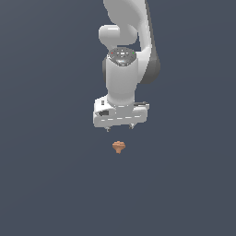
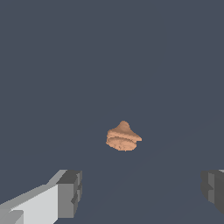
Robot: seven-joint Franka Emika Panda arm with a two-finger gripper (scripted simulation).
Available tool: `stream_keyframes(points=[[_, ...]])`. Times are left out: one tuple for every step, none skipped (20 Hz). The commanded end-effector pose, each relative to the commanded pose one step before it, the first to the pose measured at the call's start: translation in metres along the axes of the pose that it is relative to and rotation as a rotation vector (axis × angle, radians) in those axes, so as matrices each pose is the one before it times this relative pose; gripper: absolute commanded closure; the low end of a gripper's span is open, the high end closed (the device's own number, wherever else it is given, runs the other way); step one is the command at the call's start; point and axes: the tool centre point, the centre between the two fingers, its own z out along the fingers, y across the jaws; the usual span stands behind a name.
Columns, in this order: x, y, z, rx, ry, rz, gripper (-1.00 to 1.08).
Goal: Pick up the object and move it to a goal position.
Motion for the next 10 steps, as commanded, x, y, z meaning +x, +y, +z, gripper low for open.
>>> stream_keyframes(points=[[0.00002, 0.00076, 0.00391, -0.00134, -0.00310, -0.04412, -0.92], [0.00003, 0.00033, 0.00179, -0.00054, -0.00136, -0.02085, -0.92], [0.00001, 0.00034, 0.00192, -0.00051, -0.00146, -0.02229, -0.92], [0.00000, 0.00037, 0.00204, -0.00048, -0.00154, -0.02371, -0.92], [0.00000, 0.00038, 0.00216, -0.00043, -0.00162, -0.02514, -0.92], [-0.00001, 0.00039, 0.00228, -0.00036, -0.00169, -0.02656, -0.92], [-0.00003, 0.00040, 0.00238, -0.00029, -0.00175, -0.02775, -0.92], [-0.00004, 0.00039, 0.00239, -0.00019, -0.00173, -0.02794, -0.92], [-0.00005, 0.00037, 0.00239, -0.00010, -0.00170, -0.02795, -0.92], [-0.00006, 0.00038, 0.00238, -0.00001, -0.00167, -0.02792, -0.92]])
